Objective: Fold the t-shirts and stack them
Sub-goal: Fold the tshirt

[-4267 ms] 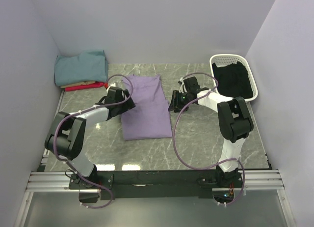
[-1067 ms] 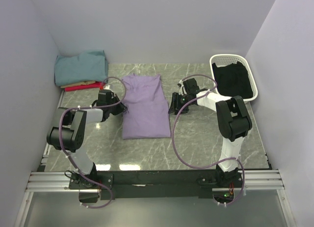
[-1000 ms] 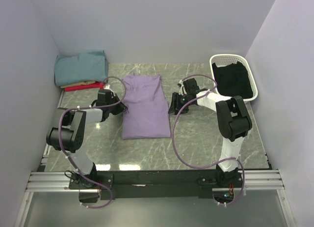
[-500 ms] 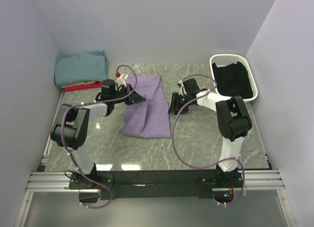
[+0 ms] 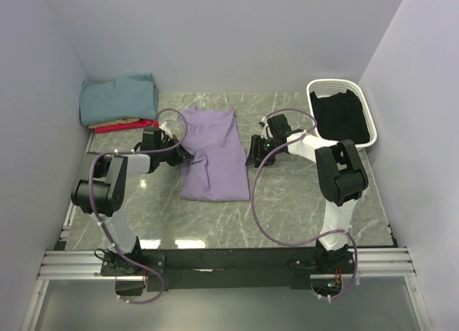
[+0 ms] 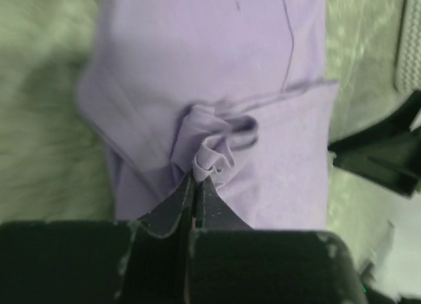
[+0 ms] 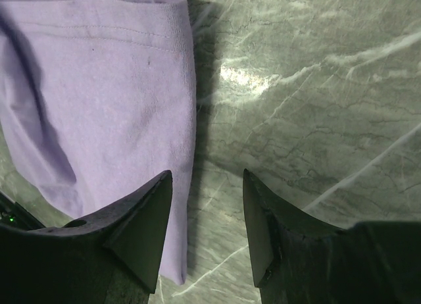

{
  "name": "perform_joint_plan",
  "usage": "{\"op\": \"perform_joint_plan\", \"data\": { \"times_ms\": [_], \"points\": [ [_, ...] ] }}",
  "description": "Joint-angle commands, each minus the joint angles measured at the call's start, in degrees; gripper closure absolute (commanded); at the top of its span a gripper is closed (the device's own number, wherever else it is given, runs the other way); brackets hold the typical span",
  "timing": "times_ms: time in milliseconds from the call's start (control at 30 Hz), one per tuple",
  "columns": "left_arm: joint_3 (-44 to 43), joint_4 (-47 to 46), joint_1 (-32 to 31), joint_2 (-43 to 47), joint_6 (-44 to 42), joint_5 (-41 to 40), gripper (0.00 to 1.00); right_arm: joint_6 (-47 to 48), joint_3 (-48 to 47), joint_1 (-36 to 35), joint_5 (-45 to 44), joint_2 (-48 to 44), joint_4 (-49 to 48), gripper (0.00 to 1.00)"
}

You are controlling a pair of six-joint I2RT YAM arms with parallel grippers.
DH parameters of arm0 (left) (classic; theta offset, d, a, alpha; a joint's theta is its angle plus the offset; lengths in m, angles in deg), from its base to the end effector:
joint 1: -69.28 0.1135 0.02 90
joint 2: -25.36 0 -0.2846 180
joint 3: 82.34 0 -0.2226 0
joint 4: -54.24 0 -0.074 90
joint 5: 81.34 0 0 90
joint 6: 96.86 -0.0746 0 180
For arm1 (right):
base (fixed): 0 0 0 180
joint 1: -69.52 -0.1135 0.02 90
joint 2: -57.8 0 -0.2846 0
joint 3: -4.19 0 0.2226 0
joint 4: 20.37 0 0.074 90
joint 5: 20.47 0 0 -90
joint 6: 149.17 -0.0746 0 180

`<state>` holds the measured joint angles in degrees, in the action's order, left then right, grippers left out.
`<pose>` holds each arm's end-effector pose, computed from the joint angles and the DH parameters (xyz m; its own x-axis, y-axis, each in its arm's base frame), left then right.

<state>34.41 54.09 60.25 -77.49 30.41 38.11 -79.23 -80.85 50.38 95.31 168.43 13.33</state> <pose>0.3519 -0.0931 0.1608 -0.8092 -0.4053 -0.4253 0.0271 0.6973 -0.7162 0.3608 0.1596 0.1623 -0.9362 0.0020 -0.3515 -0.1958 0.8274 0.5264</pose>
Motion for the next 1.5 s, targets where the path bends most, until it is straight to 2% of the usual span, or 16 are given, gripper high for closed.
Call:
{"op": "perform_joint_plan", "data": {
  "times_ms": [0,200,467,500,533,600,633,667,700,733,867,1067,1200,1333,1467],
  "points": [
    [-2.05,5.33,0.60,6.43,-4.14,-12.04,0.99,0.63,-0.29,-0.46,-0.47,1.61,0.39,0.46],
    [-5.02,8.31,0.60,6.35,-5.64,-15.74,0.99,0.63,-0.20,-0.46,-0.12,1.43,0.30,0.45],
    [-10.65,17.53,0.60,-0.68,-7.13,-23.47,0.99,0.10,0.41,-0.90,1.38,-0.15,-0.75,0.45],
    [-11.79,19.29,0.60,-2.34,-7.22,-23.48,0.96,0.10,0.41,-0.90,1.46,-0.32,-0.75,0.45],
    [-12.41,20.18,0.60,-3.23,-7.22,-24.26,0.81,0.02,0.41,-0.99,1.47,-0.85,-0.66,0.45],
    [-13.81,21.59,0.51,-5.07,-7.22,-24.01,0.70,0.01,0.50,-1.08,1.55,-1.29,-0.57,0.45],
    [-13.65,20.90,0.51,-5.78,-7.31,-23.65,0.45,-0.07,0.50,-0.99,1.64,-1.73,-0.57,0.45],
    [-13.47,20.89,0.43,-5.87,-7.05,-24.00,0.39,0.01,0.50,-1.08,1.82,-1.99,-0.57,0.45],
    [-12.86,20.45,0.34,-5.09,-6.96,-24.35,0.37,0.01,0.50,-1.17,1.99,-2.17,-0.57,0.45],
    [-12.33,19.14,0.34,-4.47,-7.04,-24.35,0.01,0.10,0.59,-1.17,1.99,-2.61,-0.49,0.45],
    [-10.13,18.16,0.16,0.62,-6.70,-25.49,0.01,0.01,1.38,-1.08,1.99,-4.28,-0.31,0.44],
    [-6.36,21.94,-0.98,10.72,-3.89,-26.38,0.01,0.19,5.32,-1.25,-1.43,-10.34,1.10,0.44],
    [2.76,20.54,-2.12,19.76,-0.54,-23.57,0.00,0.02,10.16,-1.25,-0.21,-14.73,0.04,0.44],
    [10.77,18.96,-3.96,26.19,1.92,-18.48,0.01,-1.30,16.56,-1.52,4.80,-17.81,-3.11,0.43],
    [19.46,18.16,-7.91,33.66,5.69,-20.04,0.00,-2.53,21.24,-2.13,7.79,-19.66,-5.84,0.43]
  ]
}}
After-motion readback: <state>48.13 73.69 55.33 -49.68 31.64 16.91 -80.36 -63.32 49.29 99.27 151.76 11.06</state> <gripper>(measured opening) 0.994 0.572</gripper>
